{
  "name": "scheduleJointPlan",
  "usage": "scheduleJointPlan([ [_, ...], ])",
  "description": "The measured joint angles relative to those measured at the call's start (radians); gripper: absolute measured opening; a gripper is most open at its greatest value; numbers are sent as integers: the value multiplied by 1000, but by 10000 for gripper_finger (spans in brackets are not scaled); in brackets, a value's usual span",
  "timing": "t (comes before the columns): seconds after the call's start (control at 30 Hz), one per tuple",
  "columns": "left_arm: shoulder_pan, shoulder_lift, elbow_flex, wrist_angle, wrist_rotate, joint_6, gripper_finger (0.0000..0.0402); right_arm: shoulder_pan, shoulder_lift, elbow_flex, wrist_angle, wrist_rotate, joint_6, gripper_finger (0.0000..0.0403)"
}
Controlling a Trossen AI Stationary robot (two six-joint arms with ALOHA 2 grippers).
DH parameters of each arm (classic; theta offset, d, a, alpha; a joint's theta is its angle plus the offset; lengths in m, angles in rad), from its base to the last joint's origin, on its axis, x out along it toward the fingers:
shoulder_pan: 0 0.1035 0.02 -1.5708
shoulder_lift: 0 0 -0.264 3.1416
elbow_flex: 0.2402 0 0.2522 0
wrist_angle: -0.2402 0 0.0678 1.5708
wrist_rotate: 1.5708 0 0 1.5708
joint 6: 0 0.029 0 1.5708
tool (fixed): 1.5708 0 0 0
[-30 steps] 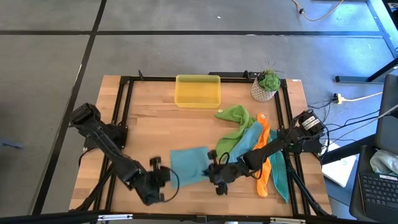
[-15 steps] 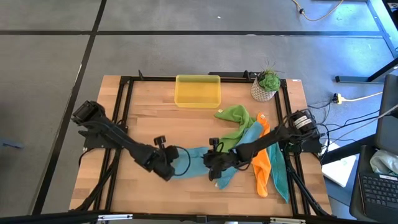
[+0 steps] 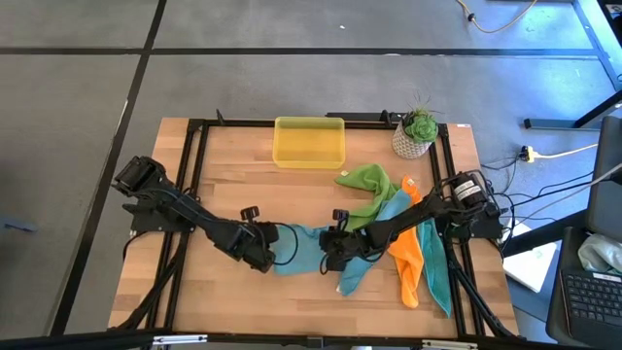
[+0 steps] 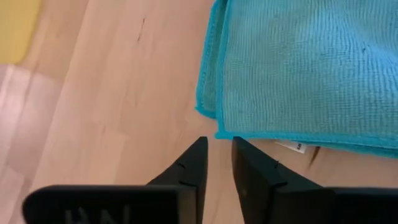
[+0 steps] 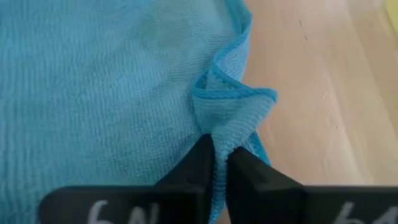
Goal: Fold microfiber towels
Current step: Fold the left blue cloth
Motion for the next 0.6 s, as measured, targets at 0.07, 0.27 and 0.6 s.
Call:
scheduleJointPlan([
  [0.07,5,0,0,1,-2,0,76,0,0,0,12,-2,1,64],
  [0.27,-9,0,0,2,-4,-25,81,1,-23,1,23,12,9,159],
  [0.6,-111,0,1,8,-98,-187,78,7,-148,3,-165,44,192,251],
])
